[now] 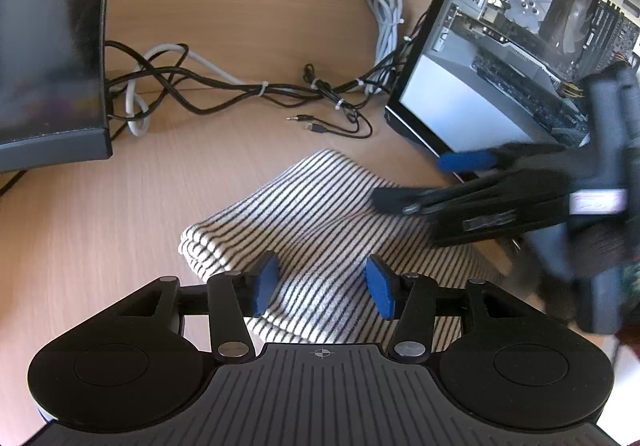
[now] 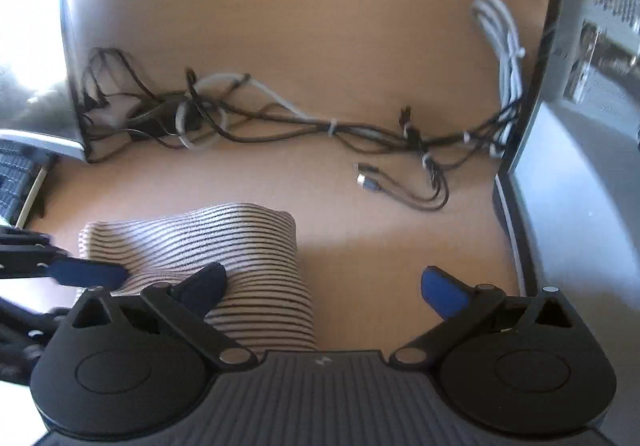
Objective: Fold clothes
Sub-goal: 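Press the folded shirt flat with both open grippers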
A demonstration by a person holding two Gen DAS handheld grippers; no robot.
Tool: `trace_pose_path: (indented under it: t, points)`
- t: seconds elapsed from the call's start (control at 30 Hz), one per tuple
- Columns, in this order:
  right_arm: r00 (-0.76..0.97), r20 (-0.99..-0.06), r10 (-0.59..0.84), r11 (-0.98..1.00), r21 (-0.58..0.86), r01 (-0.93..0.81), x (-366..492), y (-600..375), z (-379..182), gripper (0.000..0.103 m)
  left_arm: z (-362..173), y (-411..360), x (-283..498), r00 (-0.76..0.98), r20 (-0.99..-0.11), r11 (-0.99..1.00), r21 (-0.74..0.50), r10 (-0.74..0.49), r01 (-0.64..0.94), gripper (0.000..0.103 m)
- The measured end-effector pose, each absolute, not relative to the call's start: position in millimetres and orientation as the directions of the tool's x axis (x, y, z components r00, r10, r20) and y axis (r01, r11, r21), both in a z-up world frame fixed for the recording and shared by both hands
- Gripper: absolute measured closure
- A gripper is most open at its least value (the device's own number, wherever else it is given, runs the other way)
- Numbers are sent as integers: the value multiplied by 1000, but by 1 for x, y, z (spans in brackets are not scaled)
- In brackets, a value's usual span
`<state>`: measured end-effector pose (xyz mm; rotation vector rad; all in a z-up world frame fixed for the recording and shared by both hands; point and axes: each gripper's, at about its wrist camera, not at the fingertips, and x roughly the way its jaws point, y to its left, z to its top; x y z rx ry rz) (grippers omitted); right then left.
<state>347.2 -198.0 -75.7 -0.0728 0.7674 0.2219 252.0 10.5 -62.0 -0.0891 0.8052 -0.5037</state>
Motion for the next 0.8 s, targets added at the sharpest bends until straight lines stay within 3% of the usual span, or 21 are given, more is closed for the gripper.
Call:
trace_pose_path:
  t: [0.2,0.43,0.57,0.67,0.8]
  points:
    - [700,-683,208,972,67,-223,344,-193,-84,0,-62,10,252,580,-668,877,-264,-466,401,45]
    - [640,-682,355,934,289,-210,341,-224,-86,0,-63,7,249,576,-670,872,-245,-468,423,39]
    - [719,-624,306,949,136,-285,301,-219,-65,0,-63,10,249,574,-665,869,-263,-478,420,39]
    - [718,-663,212,957,-8,-291,286,-207,-81,0,-63,9,250,575,-665,869,-259,-477,422,39]
    - [716,-665,211,971,58,-232,284,-208,-92,0,-63,5,249,576,-669,869,-236,-470,435,33]
